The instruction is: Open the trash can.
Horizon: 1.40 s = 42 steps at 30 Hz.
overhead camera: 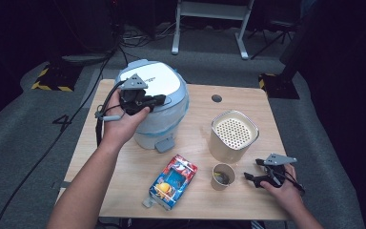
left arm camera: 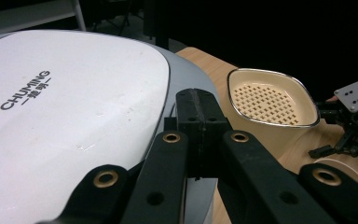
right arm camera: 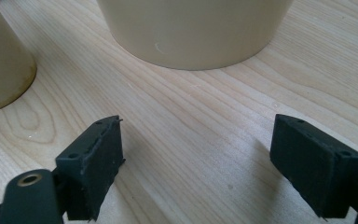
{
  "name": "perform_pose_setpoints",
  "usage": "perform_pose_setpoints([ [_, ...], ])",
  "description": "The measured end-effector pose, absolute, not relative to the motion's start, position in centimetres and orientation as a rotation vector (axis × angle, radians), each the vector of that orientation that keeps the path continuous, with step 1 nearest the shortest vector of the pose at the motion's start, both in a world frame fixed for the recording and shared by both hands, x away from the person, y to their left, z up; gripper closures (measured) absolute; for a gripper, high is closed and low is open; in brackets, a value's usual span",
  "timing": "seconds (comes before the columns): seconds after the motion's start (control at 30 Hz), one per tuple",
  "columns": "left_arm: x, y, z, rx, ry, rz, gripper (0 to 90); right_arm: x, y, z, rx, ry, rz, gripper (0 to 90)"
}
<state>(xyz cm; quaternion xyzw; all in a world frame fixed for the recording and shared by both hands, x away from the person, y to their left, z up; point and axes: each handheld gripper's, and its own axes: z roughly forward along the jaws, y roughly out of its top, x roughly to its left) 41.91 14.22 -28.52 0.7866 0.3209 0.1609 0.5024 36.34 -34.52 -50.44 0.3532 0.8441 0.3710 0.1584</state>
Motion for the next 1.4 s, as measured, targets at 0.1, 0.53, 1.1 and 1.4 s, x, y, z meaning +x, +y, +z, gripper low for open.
perform_pose_setpoints([
  [0.1, 41.8, 13.9, -28.5, 1.913, 0.767, 0.415, 90.0, 36.3, -34.5, -50.4, 1.010, 2.414, 1.061, 17.1],
  [0.53, 41.9, 14.0, -28.4, 1.923, 0.781, 0.411, 90.0, 36.3, -34.5, -50.4, 1.011, 2.414, 1.061, 17.1],
  [1.1, 39.2, 13.8, -27.5, 1.830, 0.660, 0.348, 62.1, 36.3, -34.5, -50.5, 1.006, 2.416, 1.065, 17.2],
  [1.4, 37.8, 13.8, -28.0, 1.850, 0.647, 0.338, 59.0, 36.3, -34.5, -50.5, 1.007, 2.416, 1.065, 17.2],
])
